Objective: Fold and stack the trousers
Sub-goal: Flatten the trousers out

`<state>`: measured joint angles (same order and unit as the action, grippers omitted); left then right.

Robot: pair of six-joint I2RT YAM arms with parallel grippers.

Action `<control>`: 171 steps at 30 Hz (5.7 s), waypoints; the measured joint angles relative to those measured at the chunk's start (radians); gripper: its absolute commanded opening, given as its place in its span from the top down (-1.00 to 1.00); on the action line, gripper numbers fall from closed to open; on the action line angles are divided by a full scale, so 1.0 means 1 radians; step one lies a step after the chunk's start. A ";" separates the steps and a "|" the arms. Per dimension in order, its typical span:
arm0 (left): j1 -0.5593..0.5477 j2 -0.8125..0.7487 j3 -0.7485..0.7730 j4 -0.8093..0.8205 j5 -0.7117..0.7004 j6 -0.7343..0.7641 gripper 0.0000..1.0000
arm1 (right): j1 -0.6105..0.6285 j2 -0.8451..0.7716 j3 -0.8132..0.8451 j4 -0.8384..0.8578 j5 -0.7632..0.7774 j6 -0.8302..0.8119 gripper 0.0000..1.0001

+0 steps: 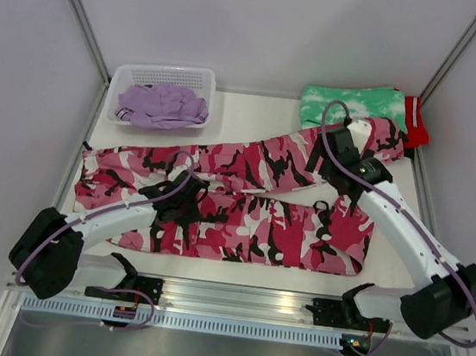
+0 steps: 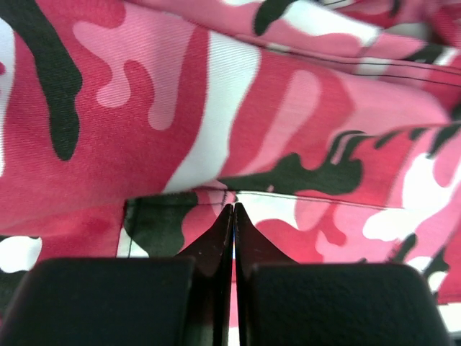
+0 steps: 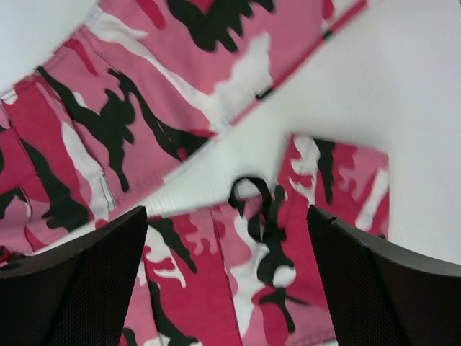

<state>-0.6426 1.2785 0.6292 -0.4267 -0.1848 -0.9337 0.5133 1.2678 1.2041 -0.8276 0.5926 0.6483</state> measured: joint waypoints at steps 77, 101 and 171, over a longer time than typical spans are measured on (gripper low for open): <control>0.002 -0.054 0.040 -0.079 0.038 0.090 0.07 | -0.767 -0.201 -0.311 0.151 -0.173 -0.152 -0.94; 1.051 -0.231 0.092 -0.366 0.124 0.108 -0.93 | -0.154 -0.092 -0.420 0.463 -0.552 -0.173 -0.96; 0.605 -0.042 0.288 -0.155 0.183 0.426 -0.82 | -0.743 0.377 -0.244 0.803 -0.423 -0.138 -0.88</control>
<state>-0.0380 1.2362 0.9176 -0.5816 -0.0021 -0.5079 -0.2295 1.6451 0.9600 -0.0246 0.1699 0.5098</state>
